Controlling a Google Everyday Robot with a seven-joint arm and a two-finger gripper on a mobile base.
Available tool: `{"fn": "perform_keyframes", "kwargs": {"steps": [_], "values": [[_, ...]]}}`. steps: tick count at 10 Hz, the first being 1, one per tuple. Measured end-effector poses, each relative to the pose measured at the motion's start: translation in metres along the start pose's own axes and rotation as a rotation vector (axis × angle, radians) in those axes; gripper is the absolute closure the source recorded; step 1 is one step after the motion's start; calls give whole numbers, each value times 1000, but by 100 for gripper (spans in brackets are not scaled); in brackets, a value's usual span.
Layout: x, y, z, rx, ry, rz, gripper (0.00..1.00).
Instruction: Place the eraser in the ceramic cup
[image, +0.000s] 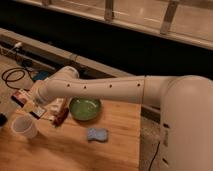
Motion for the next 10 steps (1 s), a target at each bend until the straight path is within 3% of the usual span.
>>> {"fn": "perform_keyframes", "kwargs": {"steps": [2, 6, 8, 10], "values": [[0, -1, 0, -5, -1, 1, 100], [-23, -5, 26, -115, -86, -35, 100], [-31, 4, 43, -157, -143, -41, 100], [-37, 19, 56, -191, -171, -50, 100]]}}
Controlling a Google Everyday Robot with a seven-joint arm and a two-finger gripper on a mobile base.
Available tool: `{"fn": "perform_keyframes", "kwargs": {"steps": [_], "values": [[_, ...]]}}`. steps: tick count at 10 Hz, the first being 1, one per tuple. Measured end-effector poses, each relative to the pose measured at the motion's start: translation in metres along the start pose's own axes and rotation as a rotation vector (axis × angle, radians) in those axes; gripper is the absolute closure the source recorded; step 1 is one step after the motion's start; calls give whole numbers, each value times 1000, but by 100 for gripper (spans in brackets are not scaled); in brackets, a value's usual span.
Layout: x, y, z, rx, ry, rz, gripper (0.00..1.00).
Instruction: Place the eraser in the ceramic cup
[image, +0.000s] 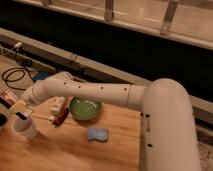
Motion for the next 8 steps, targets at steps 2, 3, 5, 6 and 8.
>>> {"fn": "perform_keyframes", "kwargs": {"steps": [2, 3, 5, 6, 8], "values": [[-2, 10, 10, -31, -22, -4, 100], [-1, 19, 18, -51, -27, -6, 100], [3, 27, 29, -77, -36, 1, 100], [6, 27, 32, -84, -41, 7, 100], [12, 29, 41, -99, -64, 9, 100]]}}
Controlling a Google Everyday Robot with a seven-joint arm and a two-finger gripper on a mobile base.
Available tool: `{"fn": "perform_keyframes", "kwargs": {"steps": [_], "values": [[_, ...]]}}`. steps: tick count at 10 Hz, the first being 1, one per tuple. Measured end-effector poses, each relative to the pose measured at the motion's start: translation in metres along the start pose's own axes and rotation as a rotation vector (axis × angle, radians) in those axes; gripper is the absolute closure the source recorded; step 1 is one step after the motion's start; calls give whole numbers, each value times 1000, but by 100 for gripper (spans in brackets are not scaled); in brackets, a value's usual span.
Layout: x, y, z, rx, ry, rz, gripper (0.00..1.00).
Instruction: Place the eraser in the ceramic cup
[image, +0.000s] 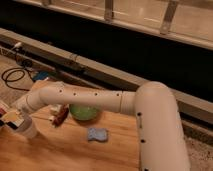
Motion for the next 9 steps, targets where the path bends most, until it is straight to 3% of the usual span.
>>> {"fn": "perform_keyframes", "kwargs": {"steps": [4, 7, 8, 9], "values": [[4, -1, 12, -21, -58, -36, 100], [3, 0, 13, -22, -60, -39, 92], [3, 0, 13, -22, -60, -39, 87], [3, -1, 13, -22, -60, -39, 76]]}}
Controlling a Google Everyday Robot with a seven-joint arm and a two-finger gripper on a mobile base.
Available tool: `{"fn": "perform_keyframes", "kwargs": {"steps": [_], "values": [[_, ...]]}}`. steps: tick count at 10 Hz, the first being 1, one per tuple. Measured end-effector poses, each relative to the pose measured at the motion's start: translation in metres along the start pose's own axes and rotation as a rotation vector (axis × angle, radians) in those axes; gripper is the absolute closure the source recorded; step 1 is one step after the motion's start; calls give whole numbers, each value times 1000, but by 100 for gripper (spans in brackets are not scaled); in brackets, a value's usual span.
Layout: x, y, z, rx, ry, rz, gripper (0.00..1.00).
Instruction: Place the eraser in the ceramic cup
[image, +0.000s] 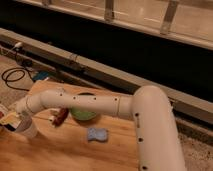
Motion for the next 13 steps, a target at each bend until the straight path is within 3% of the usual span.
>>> {"fn": "perform_keyframes", "kwargs": {"steps": [6, 13], "values": [[0, 0, 0, 0, 0, 0, 21], [0, 0, 0, 0, 0, 0, 20]]}}
